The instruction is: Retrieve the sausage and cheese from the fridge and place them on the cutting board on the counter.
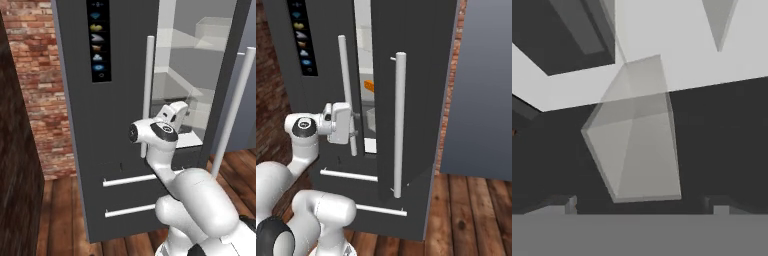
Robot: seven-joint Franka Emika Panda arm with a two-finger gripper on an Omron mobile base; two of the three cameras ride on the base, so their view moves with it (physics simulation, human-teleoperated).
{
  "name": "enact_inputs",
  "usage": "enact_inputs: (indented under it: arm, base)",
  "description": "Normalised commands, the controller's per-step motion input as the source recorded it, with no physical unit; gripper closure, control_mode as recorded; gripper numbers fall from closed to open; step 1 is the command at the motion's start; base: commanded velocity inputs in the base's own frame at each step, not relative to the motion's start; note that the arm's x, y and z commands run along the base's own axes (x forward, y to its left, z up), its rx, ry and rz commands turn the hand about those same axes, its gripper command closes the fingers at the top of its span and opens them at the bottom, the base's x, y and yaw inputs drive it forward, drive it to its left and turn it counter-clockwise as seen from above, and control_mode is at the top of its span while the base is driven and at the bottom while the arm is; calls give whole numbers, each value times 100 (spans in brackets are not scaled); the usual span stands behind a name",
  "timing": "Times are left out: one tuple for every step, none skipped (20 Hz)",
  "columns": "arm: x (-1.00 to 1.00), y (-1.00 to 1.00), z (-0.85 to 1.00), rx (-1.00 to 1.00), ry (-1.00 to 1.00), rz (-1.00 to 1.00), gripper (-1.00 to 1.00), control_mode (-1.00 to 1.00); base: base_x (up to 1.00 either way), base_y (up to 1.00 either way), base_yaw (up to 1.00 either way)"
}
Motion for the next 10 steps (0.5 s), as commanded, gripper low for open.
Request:
enact_inputs:
  arm:
    - [0,-55,12,0,0,-11,-100,-100]
    - [0,-61,14,0,-2,-10,-100,-100]
    - [0,-63,4,0,-1,-10,-100,-100]
    - [0,-70,0,0,-1,-10,-100,-100]
    - [0,-82,0,0,-5,-10,-100,-100]
    - [-5,-96,1,0,-5,-12,-100,-100]
    - [-20,-100,4,0,-4,-14,-100,-100]
    - [-20,-100,1,0,-1,-15,-100,-100]
    - [0,-100,0,0,0,-13,-100,-100]
    - [0,-100,0,0,0,-11,-100,-100]
  base:
    - [0,0,0]
    - [0,0,0]
    - [0,0,0]
    - [0,0,0]
    - [0,0,0]
    - [0,0,0]
    - [0,0,0]
    - [0,0,0]
    - [0,0,0]
    - [0,0,0]
